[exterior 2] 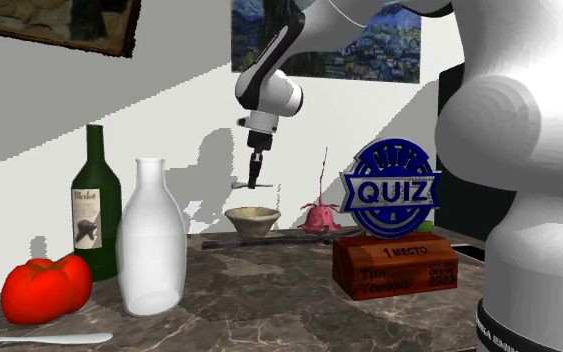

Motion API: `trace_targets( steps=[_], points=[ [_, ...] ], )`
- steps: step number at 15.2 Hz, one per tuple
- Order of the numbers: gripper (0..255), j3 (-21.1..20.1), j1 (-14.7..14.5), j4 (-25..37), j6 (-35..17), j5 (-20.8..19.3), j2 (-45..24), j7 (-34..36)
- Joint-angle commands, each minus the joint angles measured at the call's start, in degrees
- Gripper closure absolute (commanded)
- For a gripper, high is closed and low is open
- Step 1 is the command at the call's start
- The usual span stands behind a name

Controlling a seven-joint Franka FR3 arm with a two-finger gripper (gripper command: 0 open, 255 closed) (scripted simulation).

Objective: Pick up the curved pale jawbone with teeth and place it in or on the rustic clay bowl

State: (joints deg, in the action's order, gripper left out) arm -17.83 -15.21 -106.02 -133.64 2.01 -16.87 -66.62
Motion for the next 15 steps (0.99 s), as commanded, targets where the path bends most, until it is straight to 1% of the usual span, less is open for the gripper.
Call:
trace_targets(
  steps=[1, 12, 15],
  points=[
    [255, 0.1, -0.1, -0.5, -1.3, -0.2, -0.8, 0.0],
    [255, 0.8, -0.7, -3.3, -8.4, -1.5, -5.3, 0.1],
    [255, 0.8, -0.7, -3.4, -8.7, -1.5, -5.5, 0.1]
  ],
)
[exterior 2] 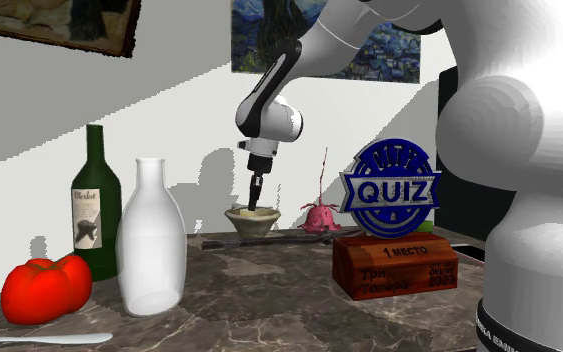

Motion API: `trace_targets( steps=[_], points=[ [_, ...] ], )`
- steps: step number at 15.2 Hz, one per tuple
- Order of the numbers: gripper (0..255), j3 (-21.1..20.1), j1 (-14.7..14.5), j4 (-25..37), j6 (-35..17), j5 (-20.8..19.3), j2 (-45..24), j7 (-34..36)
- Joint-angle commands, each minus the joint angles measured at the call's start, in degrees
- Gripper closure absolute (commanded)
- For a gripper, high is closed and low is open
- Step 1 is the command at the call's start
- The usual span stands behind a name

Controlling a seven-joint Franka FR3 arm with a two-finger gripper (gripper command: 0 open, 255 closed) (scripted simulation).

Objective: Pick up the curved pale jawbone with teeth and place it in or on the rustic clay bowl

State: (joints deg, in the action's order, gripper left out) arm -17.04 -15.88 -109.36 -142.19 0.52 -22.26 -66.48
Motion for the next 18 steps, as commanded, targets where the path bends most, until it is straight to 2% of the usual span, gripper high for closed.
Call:
trace_targets(
  steps=[1, 5, 6, 11, 15, 18],
  points=[
    [255, 0.0, 0.0, 0.0, -0.1, 0.0, -0.1, 0.0],
    [255, 0.0, 0.0, 0.0, -0.1, 0.0, -0.1, 0.0],
    [0, 0.0, 0.0, 0.0, -0.1, 0.0, -0.1, 0.0],
    [0, 0.0, 0.0, 0.0, -0.1, 0.0, -0.1, 0.0],
    [0, -0.8, 1.4, -0.2, 5.1, 1.8, 5.4, -1.2],
    [0, -0.8, 1.4, -0.2, 5.1, 1.8, 5.4, -1.2]
  ],
)
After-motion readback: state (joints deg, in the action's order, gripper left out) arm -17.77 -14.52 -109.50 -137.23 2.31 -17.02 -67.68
